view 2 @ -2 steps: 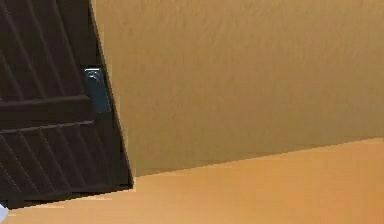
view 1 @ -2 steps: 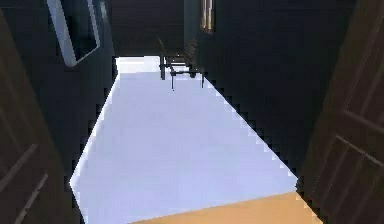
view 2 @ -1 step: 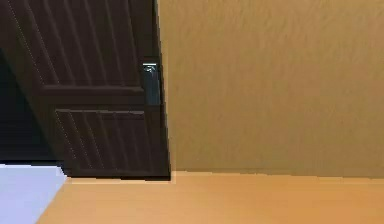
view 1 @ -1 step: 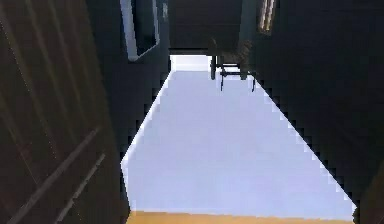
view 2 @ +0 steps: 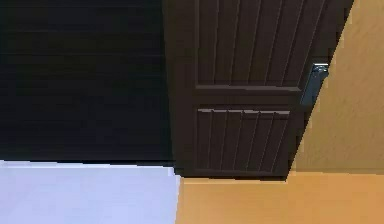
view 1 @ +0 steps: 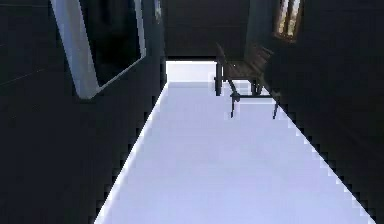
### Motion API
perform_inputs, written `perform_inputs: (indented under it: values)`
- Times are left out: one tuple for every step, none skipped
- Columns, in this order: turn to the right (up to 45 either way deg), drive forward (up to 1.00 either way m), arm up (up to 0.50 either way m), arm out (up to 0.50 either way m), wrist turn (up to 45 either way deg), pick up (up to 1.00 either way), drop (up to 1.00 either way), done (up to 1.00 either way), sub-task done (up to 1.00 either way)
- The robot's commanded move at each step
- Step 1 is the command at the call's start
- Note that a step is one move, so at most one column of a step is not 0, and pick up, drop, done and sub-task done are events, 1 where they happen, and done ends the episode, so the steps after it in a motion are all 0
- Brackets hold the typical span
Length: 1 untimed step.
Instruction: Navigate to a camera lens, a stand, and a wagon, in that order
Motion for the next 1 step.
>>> perform_inputs:
  values:
    - [0.0, 1.00, 0.00, 0.00, 0.0, 0.00, 0.00, 0.00, 0.00]
